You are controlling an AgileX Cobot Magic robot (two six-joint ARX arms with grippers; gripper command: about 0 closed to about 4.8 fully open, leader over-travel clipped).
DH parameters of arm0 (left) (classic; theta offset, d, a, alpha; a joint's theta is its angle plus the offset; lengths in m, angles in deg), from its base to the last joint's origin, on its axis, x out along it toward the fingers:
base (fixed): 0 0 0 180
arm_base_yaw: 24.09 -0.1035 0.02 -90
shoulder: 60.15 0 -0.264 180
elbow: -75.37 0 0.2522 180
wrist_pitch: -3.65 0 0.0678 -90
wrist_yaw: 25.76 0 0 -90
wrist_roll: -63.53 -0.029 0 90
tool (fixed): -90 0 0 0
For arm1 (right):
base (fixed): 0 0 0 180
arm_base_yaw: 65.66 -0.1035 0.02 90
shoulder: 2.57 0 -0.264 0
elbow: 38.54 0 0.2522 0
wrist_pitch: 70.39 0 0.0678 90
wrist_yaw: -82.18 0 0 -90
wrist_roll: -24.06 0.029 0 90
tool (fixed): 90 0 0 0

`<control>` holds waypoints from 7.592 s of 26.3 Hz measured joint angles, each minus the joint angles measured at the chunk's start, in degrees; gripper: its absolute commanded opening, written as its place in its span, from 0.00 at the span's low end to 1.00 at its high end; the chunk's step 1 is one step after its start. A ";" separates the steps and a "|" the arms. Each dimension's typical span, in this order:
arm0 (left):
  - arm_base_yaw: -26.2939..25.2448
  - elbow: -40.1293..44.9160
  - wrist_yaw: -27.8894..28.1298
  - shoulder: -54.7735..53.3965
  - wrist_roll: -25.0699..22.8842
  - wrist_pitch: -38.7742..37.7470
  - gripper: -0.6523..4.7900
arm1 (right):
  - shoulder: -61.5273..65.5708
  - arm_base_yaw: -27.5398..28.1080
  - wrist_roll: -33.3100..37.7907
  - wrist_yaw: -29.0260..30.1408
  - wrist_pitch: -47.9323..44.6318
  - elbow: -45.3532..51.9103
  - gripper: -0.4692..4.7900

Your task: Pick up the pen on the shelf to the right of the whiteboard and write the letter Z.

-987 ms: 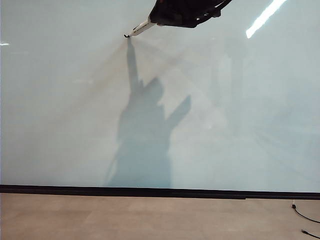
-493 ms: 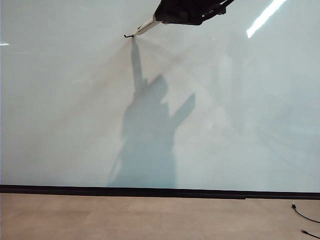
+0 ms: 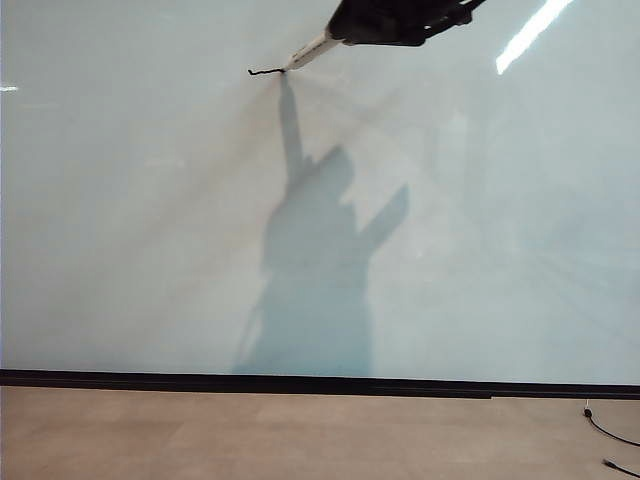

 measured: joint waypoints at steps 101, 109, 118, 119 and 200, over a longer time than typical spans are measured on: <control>0.00 0.00 0.00 0.00 0.00 0.00 0.11 | 1.22 -1.29 -6.05 -3.45 -1.01 2.75 0.07; 0.00 0.00 0.00 0.00 0.00 -0.02 0.11 | -0.98 -0.26 -6.82 -3.19 -0.52 2.75 0.07; 0.00 0.00 0.00 -0.02 0.00 -0.02 0.11 | -3.37 0.57 -7.65 -3.34 0.02 2.75 0.07; 0.00 0.00 0.00 -0.02 0.02 -0.02 0.11 | -3.56 0.57 -7.80 -3.48 0.02 2.75 0.07; 0.00 0.00 0.00 0.02 0.00 0.00 0.11 | 11.43 -5.05 -0.90 -6.54 -14.78 4.42 0.07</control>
